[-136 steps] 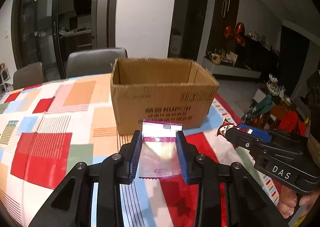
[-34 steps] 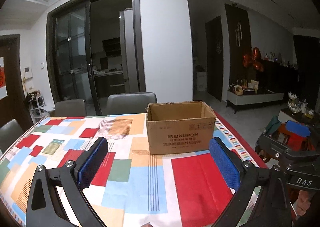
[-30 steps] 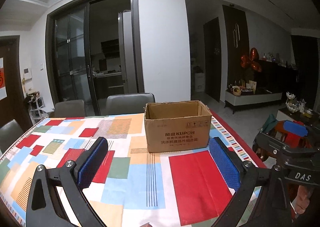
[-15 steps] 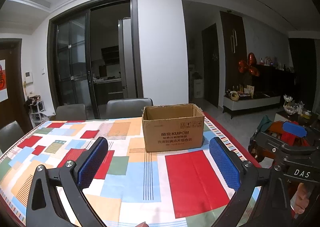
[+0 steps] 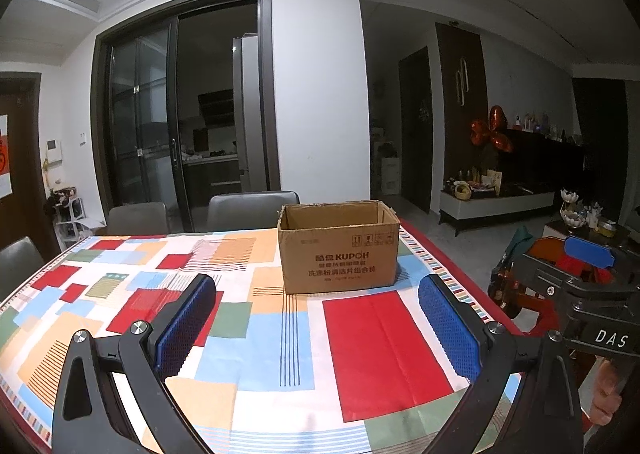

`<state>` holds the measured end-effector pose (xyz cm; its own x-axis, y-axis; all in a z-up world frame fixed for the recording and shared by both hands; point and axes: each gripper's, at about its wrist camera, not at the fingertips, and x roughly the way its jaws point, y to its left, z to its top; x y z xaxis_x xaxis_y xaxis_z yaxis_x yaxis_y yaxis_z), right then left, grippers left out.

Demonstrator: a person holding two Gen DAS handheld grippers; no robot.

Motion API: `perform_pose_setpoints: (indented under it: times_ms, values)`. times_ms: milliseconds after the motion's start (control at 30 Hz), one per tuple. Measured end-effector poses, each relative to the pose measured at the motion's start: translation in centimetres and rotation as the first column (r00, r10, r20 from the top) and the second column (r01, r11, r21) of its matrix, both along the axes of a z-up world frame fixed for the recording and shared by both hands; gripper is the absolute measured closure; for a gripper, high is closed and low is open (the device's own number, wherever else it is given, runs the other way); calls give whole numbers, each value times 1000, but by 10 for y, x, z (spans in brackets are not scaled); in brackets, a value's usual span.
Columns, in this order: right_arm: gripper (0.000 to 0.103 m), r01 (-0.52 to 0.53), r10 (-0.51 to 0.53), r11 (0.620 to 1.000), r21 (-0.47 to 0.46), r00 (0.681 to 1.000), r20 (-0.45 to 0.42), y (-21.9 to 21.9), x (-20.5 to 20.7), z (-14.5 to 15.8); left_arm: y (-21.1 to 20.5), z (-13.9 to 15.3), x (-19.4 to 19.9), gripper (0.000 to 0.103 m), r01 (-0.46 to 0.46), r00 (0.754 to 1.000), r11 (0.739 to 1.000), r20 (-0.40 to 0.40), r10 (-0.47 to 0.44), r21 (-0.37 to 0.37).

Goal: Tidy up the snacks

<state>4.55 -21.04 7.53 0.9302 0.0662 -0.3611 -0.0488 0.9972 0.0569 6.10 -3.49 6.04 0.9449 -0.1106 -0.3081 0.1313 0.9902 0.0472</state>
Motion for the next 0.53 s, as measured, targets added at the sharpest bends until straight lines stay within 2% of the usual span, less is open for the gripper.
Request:
perform_pose_setpoints:
  times_ms: [533]
  values:
    - [7,0,0,1000,1,1000,-8,4,-9,-9,2,-2,-4,0,-2,1000,1000,-13,2,-7]
